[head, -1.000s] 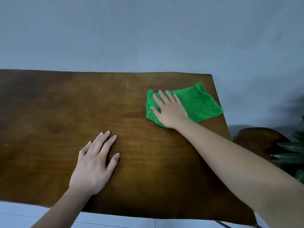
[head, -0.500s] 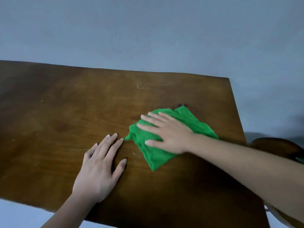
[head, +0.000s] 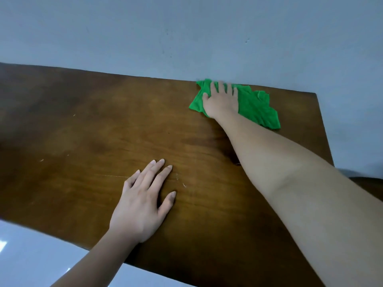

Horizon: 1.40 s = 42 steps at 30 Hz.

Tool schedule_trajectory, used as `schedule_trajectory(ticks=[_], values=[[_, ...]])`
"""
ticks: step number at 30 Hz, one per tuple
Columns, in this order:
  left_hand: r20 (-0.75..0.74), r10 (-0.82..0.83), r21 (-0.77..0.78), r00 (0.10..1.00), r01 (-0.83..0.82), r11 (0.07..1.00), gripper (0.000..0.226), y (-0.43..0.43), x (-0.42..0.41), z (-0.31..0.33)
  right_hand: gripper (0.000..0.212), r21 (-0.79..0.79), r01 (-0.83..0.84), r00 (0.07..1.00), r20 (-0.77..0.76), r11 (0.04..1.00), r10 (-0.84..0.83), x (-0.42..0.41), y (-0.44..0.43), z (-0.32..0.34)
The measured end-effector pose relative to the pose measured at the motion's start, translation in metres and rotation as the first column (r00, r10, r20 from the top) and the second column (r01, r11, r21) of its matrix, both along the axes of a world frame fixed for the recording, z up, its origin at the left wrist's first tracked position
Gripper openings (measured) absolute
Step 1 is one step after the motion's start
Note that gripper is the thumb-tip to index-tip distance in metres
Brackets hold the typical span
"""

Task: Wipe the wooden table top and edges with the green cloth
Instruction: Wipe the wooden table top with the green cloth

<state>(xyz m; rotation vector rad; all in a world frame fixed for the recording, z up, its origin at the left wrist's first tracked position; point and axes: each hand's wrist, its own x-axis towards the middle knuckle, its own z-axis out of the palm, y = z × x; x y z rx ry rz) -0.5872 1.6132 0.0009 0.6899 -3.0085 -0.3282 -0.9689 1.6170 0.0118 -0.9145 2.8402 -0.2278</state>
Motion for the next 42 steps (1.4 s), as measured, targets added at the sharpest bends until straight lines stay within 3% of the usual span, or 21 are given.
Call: schedule_trajectory(ticks=[3,9,19,25,27,29,31,36,39,42], values=[[-0.002,0.000,-0.003,1.000,0.000,1.000,0.078,0.000,0.000,0.000,0.073,0.022,-0.172,0.985,-0.020,0.985,0.172,0.034,-0.005,0.003],[-0.016,-0.019,-0.011,1.000,0.019,1.000,0.075,-0.001,0.001,0.000,0.071,0.039,-0.555,0.831,-0.029,0.831,0.556,0.124,0.039,0.000],[-0.029,-0.049,-0.006,0.998,0.049,0.999,0.085,0.000,0.004,0.003,0.066,0.027,-0.668,0.744,-0.009,0.744,0.668,0.244,0.201,0.000],[-0.051,-0.033,-0.020,0.998,0.032,0.999,0.079,0.001,0.004,0.001,0.066,0.054,-0.851,0.524,0.067,0.522,0.849,0.253,0.251,0.003],[-0.044,-0.026,-0.030,0.999,0.025,0.999,0.080,0.002,0.003,0.001,0.069,0.060,-0.865,0.501,0.078,0.498,0.862,0.225,0.247,0.004],[-0.017,-0.023,-0.027,1.000,0.022,0.999,0.082,0.002,0.002,0.001,0.072,0.078,-0.827,0.561,0.084,0.556,0.823,0.187,0.236,0.004],[-0.011,-0.018,-0.031,1.000,0.018,0.999,0.083,0.002,0.002,0.001,0.072,0.092,-0.721,0.692,0.065,0.686,0.719,0.145,0.225,0.005],[-0.010,-0.002,-0.031,1.000,0.002,1.000,0.083,0.004,0.002,0.002,0.078,0.058,-0.282,0.959,-0.005,0.958,0.283,0.064,0.189,0.003],[0.002,-0.005,-0.034,1.000,0.005,0.999,0.084,0.003,0.001,0.003,0.078,0.048,-0.020,1.000,0.019,0.999,0.020,0.057,0.156,0.003],[0.006,-0.009,-0.032,1.000,0.009,0.999,0.082,0.003,0.002,0.003,0.078,0.048,-0.052,0.999,0.008,0.997,0.052,0.085,0.139,0.003]])
